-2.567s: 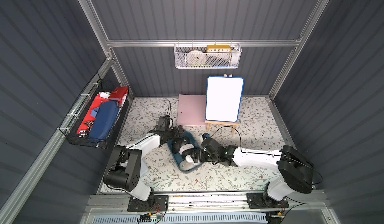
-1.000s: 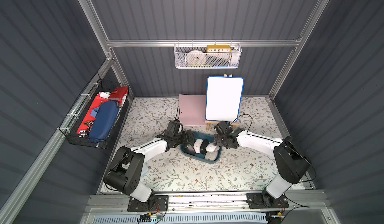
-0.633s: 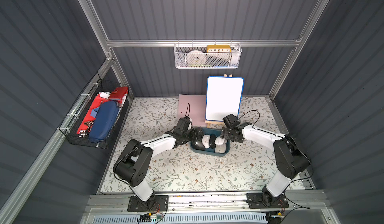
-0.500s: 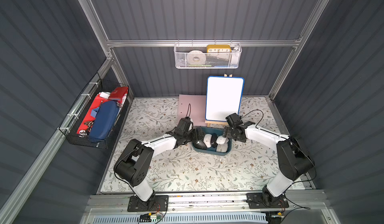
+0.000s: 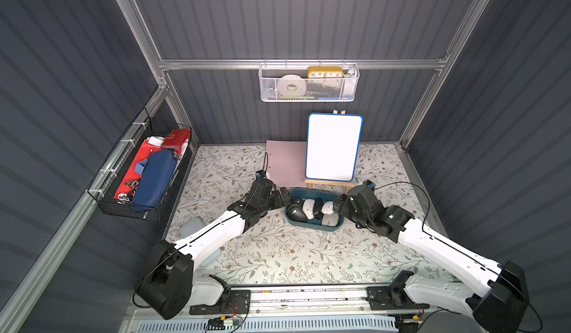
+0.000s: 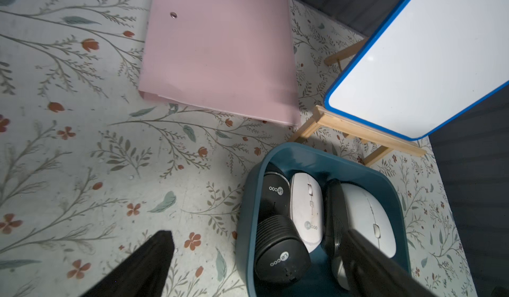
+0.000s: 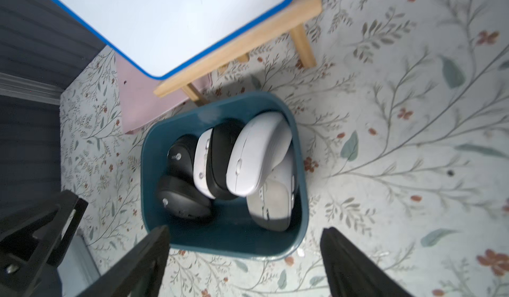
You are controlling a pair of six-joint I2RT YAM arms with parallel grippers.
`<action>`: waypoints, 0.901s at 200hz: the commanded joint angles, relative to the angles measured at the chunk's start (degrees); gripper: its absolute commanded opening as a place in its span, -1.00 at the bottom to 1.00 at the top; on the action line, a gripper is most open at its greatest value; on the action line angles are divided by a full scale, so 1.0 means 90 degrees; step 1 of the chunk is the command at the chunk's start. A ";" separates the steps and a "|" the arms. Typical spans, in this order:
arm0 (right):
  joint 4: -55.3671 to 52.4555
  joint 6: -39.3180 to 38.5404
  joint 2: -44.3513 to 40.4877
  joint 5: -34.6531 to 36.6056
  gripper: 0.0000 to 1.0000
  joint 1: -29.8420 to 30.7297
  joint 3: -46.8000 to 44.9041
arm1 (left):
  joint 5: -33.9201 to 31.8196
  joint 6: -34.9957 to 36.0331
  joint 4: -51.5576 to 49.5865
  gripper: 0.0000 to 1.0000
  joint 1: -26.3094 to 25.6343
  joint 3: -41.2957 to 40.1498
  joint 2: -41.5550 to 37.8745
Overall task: Take out the mouse from the storage box
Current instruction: Adjust the storage box at the center of the board, then pick up the mouse from the storage box.
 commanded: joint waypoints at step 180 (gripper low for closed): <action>0.1430 0.3301 0.2293 0.1854 0.38 0.0711 -0.0004 | -0.0680 0.0281 0.0129 0.99 0.0023 -0.0691 -0.0362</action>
